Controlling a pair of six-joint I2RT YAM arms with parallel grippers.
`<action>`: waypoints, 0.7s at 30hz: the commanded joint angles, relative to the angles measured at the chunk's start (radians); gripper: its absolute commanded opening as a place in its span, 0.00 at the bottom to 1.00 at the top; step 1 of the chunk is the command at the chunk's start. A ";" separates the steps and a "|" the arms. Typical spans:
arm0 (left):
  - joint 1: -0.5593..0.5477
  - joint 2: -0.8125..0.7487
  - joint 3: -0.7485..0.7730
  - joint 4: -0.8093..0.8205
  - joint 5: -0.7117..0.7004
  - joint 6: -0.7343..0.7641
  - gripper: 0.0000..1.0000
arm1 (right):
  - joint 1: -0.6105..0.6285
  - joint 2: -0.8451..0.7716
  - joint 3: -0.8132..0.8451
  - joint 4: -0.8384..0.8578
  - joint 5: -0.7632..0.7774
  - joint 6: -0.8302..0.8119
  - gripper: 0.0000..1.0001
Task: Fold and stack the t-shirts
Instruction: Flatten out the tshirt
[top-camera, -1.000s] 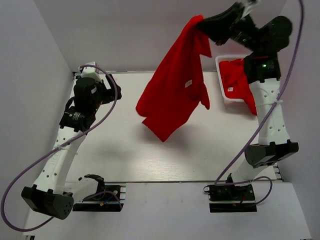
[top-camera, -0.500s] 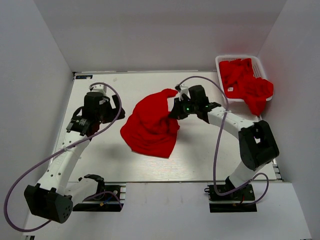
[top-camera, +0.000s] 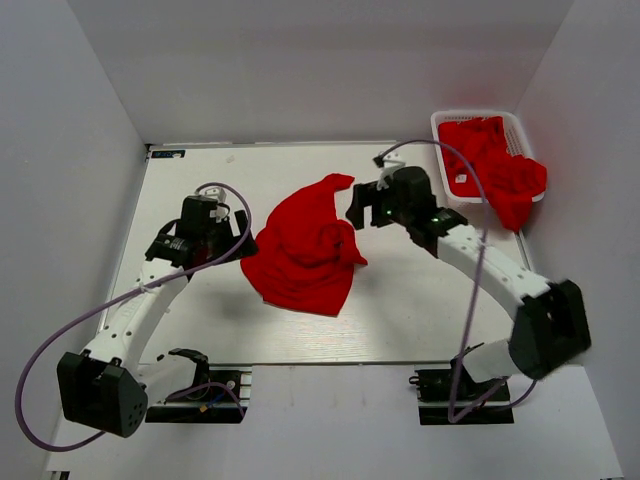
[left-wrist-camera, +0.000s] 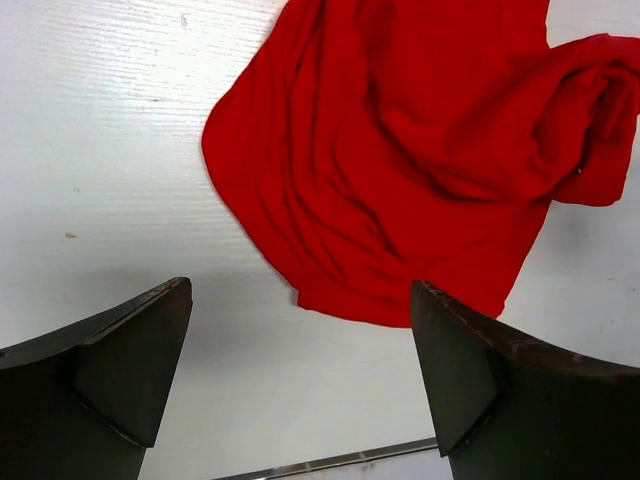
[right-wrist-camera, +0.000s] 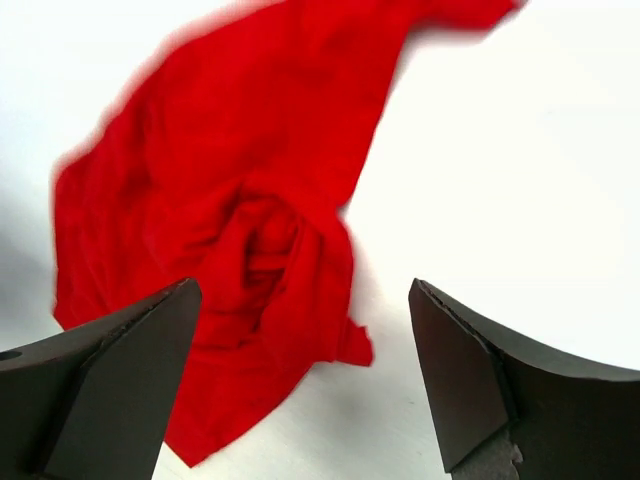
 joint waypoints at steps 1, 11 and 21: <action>-0.004 -0.037 -0.016 -0.027 0.009 -0.007 1.00 | -0.002 -0.193 -0.029 0.014 0.148 -0.002 0.90; -0.004 -0.019 -0.094 -0.016 -0.002 -0.043 1.00 | 0.003 -0.252 -0.104 -0.093 0.088 -0.043 0.90; -0.004 0.119 -0.182 0.244 0.116 -0.032 1.00 | 0.010 -0.157 -0.177 0.014 0.016 -0.086 0.90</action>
